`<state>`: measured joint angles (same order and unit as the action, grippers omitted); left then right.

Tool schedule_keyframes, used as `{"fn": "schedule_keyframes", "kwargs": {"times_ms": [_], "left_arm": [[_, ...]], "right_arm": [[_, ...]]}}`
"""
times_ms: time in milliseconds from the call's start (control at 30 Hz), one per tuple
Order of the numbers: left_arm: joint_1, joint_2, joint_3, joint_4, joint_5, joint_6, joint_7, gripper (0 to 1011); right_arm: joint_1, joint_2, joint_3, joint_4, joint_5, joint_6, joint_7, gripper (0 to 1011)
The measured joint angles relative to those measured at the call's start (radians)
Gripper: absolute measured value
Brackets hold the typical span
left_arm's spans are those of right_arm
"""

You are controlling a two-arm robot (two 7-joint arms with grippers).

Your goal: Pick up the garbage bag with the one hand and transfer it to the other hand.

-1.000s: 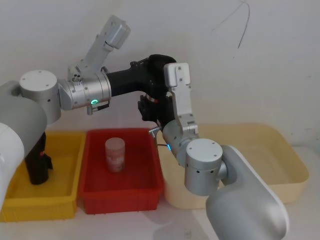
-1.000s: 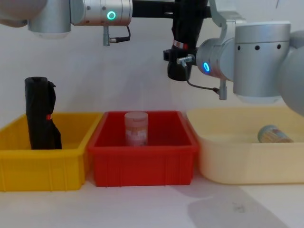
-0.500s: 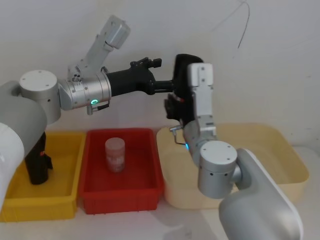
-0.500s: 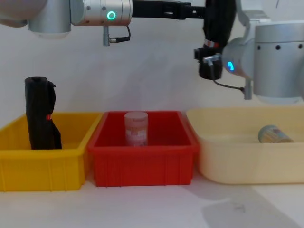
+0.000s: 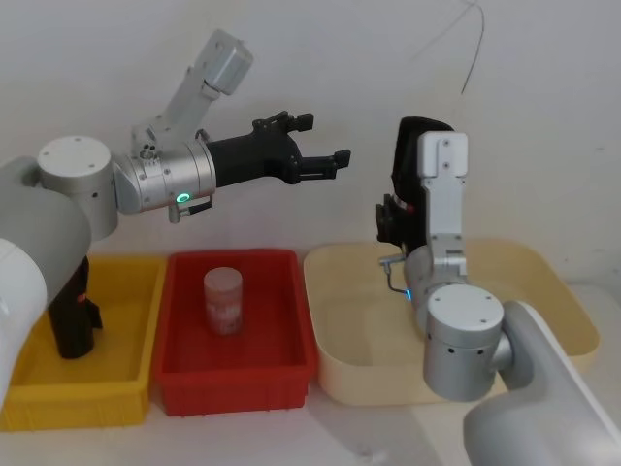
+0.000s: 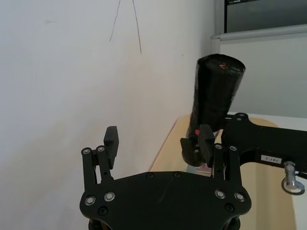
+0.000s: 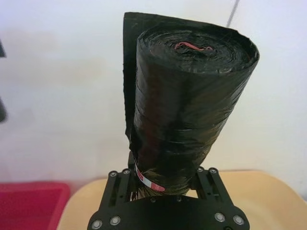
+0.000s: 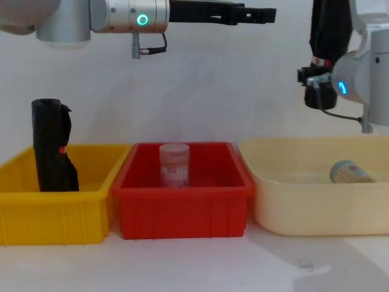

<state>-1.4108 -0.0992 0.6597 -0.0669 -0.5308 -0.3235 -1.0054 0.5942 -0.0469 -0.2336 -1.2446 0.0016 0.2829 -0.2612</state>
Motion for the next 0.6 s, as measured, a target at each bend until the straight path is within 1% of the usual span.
{"fn": "schedule_keyframes", "kwargs": {"times_ms": [67, 100, 167, 267, 300, 367, 500, 567, 600], "left_arm": [[0.000, 0.000, 0.000, 0.000, 0.000, 0.000, 0.000, 1001], [0.000, 0.000, 0.000, 0.000, 0.000, 0.000, 0.000, 1001], [0.000, 0.000, 0.000, 0.000, 0.000, 0.000, 0.000, 1001], [0.000, 0.000, 0.000, 0.000, 0.000, 0.000, 0.000, 1001], [0.000, 0.000, 0.000, 0.000, 0.000, 0.000, 0.000, 1001], [0.000, 0.000, 0.000, 0.000, 0.000, 0.000, 0.000, 1001], [0.000, 0.000, 0.000, 0.000, 0.000, 0.000, 0.000, 1001], [0.000, 0.000, 0.000, 0.000, 0.000, 0.000, 0.000, 1001], [0.000, 0.000, 0.000, 0.000, 0.000, 0.000, 0.000, 1001]], "right_arm": [[-0.007, 0.004, 0.002, -0.011, -0.002, 0.011, -0.002, 582], [-0.013, 0.007, 0.005, -0.022, -0.004, 0.019, -0.003, 634], [-0.017, 0.009, 0.007, -0.031, -0.005, 0.025, -0.004, 670], [-0.026, 0.014, 0.010, -0.046, -0.008, 0.038, -0.006, 761], [-0.030, 0.016, 0.012, -0.052, -0.009, 0.044, -0.007, 814], [-0.033, 0.017, 0.013, -0.058, -0.009, 0.049, -0.009, 848], [-0.041, 0.021, 0.016, -0.072, -0.011, 0.060, -0.010, 960], [-0.044, 0.022, 0.017, -0.077, -0.012, 0.064, -0.011, 1001], [-0.044, 0.022, 0.017, -0.077, -0.012, 0.064, -0.011, 1001]]}}
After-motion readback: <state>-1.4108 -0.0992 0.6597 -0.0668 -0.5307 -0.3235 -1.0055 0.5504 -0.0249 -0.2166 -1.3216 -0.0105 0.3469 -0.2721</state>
